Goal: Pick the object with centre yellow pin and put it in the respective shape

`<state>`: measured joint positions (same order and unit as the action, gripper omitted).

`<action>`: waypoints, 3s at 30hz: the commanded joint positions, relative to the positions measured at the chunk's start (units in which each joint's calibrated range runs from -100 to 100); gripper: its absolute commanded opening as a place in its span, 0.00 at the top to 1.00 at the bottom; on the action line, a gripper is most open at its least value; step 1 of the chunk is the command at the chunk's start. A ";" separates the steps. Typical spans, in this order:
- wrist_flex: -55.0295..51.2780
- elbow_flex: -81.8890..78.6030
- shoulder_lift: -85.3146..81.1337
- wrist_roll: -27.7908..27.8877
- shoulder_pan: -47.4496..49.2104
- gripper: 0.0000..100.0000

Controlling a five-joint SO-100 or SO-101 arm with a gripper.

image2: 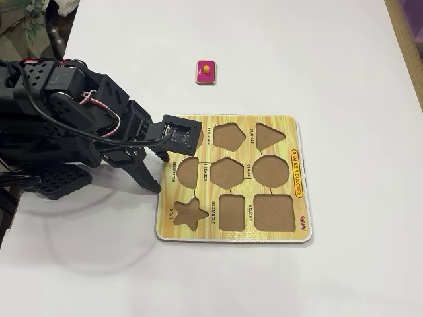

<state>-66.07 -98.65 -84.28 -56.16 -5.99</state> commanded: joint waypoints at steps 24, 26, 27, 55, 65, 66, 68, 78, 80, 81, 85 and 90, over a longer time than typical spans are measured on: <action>-1.00 -0.54 0.76 0.30 0.32 0.78; -1.00 -0.54 0.76 0.30 0.13 0.78; -1.00 -0.54 0.76 0.30 0.23 0.78; -1.78 12.23 4.95 0.30 0.52 0.78; -14.23 40.65 27.21 0.30 0.62 0.78; -16.56 44.51 29.47 0.30 0.62 0.78; -20.02 51.44 33.48 0.30 0.62 0.78; -24.17 72.39 48.80 -0.27 12.14 0.78; -24.86 74.37 51.22 -0.17 17.32 0.78; -24.69 75.27 52.06 -0.17 20.05 0.78; -24.17 80.04 54.40 -0.22 28.06 0.78; -24.17 87.32 61.60 -0.22 35.48 0.78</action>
<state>-90.66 -17.45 -26.29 -56.32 25.54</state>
